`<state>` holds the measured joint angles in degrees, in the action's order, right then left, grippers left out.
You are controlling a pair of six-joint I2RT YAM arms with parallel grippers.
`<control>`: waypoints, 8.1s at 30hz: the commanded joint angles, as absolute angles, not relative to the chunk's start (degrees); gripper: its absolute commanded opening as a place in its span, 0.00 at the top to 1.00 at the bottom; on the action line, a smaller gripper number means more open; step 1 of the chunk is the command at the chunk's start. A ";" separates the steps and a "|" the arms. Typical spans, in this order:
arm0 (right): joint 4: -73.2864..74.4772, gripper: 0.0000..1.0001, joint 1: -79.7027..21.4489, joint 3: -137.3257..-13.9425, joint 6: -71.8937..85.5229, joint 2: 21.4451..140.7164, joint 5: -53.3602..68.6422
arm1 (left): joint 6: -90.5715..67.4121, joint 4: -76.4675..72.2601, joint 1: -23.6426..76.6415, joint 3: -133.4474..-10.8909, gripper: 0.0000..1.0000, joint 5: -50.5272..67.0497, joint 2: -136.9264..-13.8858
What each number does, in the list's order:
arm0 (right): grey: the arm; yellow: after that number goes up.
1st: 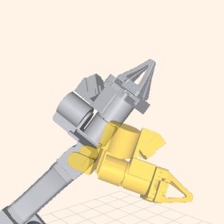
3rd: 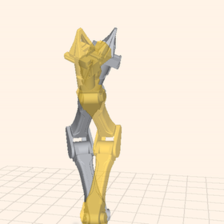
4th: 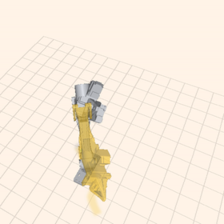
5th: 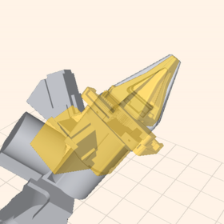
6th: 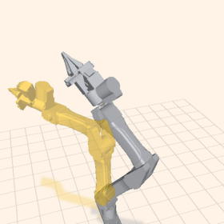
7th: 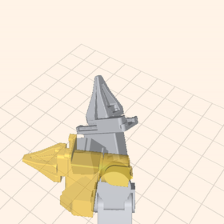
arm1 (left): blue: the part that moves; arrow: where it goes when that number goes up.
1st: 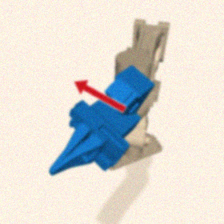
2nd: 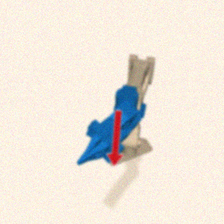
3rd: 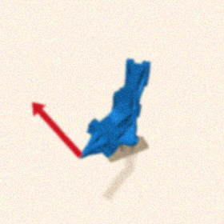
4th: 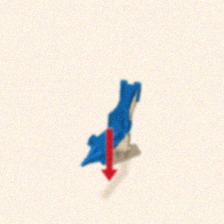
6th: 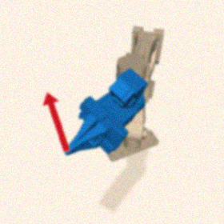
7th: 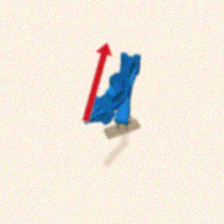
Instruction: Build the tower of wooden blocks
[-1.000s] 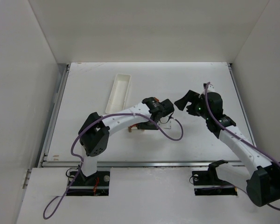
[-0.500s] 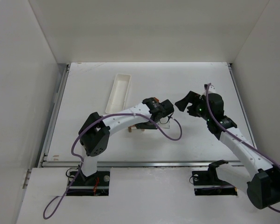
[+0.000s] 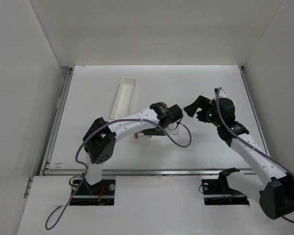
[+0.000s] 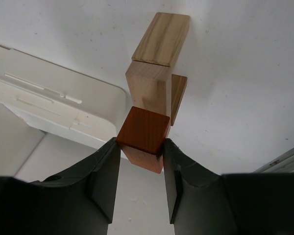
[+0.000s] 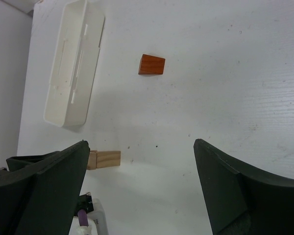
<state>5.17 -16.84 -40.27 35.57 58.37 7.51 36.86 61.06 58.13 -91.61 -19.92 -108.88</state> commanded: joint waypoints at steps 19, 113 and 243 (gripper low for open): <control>4.92 0.07 -16.35 -39.73 34.37 57.04 7.38 | 37.71 60.82 58.45 -92.90 1.00 -19.51 -109.69; 6.50 0.07 -16.35 -40.25 34.37 56.51 6.33 | 38.76 61.44 58.45 -91.23 0.57 -19.42 -109.16; 38.31 1.00 -31.19 -98.79 -32.70 103.37 18.97 | 17.58 32.97 19.43 -62.85 0.49 1.49 -67.24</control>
<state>36.01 -30.20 -97.45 -33.17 109.49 12.21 20.49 34.46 20.91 -65.10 2.35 -69.80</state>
